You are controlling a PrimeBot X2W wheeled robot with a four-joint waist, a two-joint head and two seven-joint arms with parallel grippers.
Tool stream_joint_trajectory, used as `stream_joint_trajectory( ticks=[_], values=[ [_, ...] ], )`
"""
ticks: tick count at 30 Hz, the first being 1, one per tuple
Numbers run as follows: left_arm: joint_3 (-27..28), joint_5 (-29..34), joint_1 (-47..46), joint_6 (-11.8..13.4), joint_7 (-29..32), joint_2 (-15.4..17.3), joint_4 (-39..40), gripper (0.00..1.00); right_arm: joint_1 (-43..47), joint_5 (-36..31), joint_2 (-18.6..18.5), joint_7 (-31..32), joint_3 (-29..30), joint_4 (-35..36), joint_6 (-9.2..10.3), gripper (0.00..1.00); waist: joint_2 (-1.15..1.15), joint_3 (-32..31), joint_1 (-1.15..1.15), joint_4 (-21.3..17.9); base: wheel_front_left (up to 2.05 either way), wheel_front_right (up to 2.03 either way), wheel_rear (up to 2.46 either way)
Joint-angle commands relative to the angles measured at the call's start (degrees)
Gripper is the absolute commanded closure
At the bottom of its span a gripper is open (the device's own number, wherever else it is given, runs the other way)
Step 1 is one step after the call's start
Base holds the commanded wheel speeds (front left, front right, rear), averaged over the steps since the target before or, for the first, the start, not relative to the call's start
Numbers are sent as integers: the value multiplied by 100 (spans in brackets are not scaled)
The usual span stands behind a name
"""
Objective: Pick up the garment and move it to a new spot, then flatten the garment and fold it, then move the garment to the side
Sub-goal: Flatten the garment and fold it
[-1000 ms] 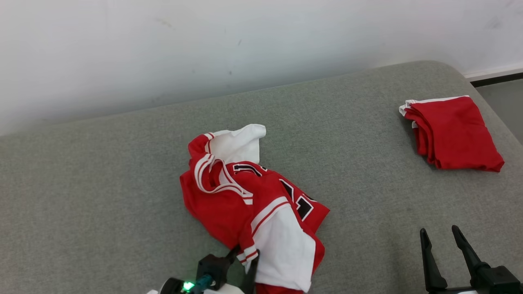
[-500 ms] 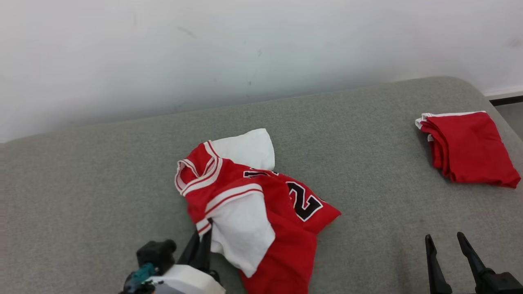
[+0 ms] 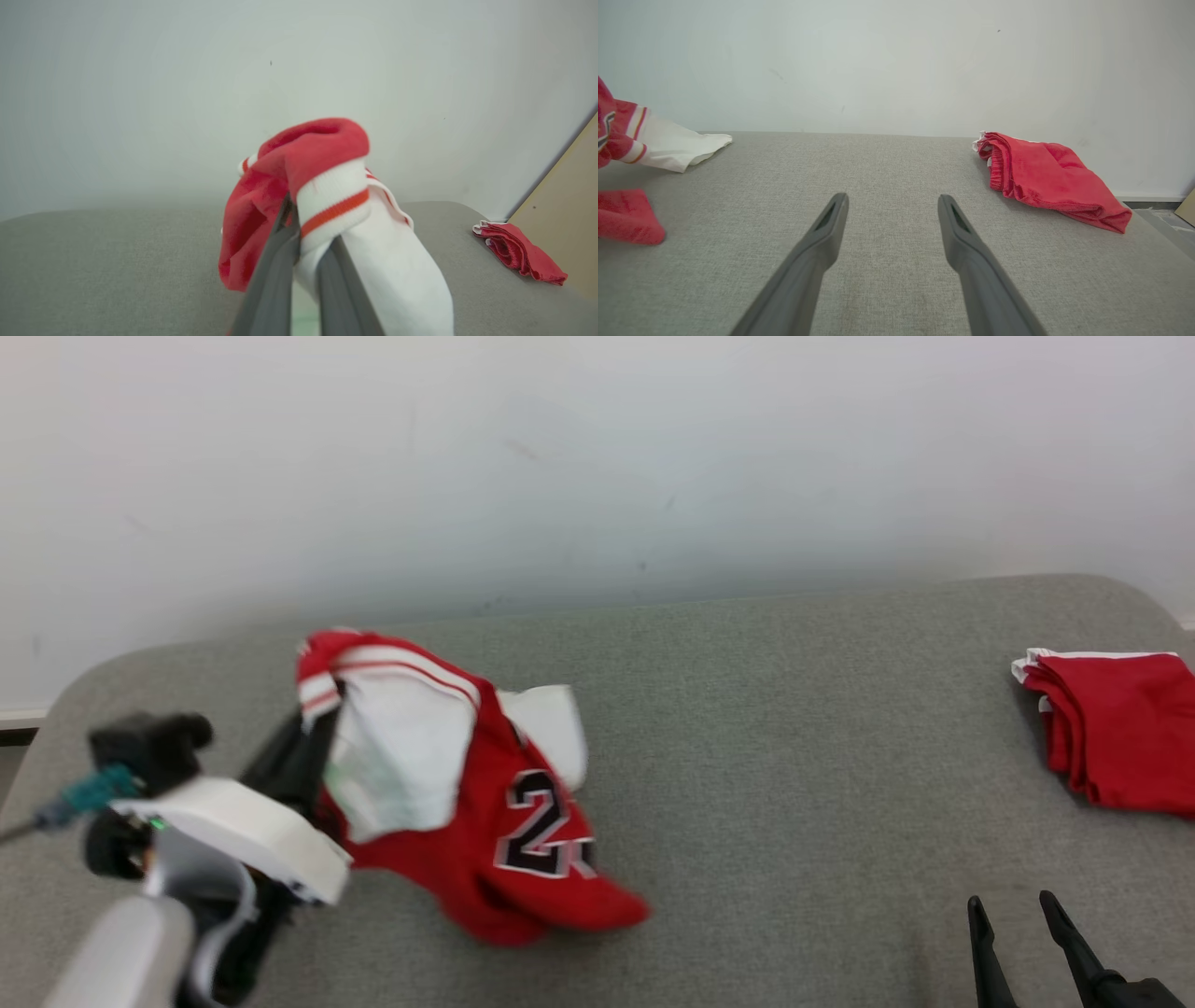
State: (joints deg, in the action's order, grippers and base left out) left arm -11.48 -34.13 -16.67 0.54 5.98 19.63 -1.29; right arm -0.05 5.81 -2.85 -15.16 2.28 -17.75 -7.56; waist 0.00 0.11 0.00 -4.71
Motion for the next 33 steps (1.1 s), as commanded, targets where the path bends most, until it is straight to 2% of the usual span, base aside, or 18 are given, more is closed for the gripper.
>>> stream_joint_trajectory(
  ticks=[1,6,11,14,17,27,33],
  values=[
    [108,-85,-138,25,204,230,187,100,45,28,-15,3,-1,-16,15,0,0,-28,0,59,0,0,0],
    [265,66,-520,78,948,887,659,100,17,68,-15,3,-57,-35,15,0,0,-41,0,108,0,0,0],
    [101,210,-772,77,1283,1022,796,100,-16,89,-15,3,-117,-60,15,0,0,-18,0,105,0,0,0],
    [-202,269,-808,43,1410,831,672,100,-59,102,-15,3,-170,-83,15,0,0,7,0,60,0,0,0],
    [-611,335,-750,-2,1422,508,364,100,-119,101,-14,3,-201,-115,15,0,0,53,0,-25,0,0,0],
    [-2066,545,-1017,-412,1047,-977,-1158,100,-345,56,-15,3,-296,-202,15,0,0,223,0,-646,0,0,0],
    [-2538,712,-1443,-545,829,-1438,-1873,100,-422,135,-15,4,-352,-260,15,0,0,336,0,-1114,0,0,0]
  ],
)
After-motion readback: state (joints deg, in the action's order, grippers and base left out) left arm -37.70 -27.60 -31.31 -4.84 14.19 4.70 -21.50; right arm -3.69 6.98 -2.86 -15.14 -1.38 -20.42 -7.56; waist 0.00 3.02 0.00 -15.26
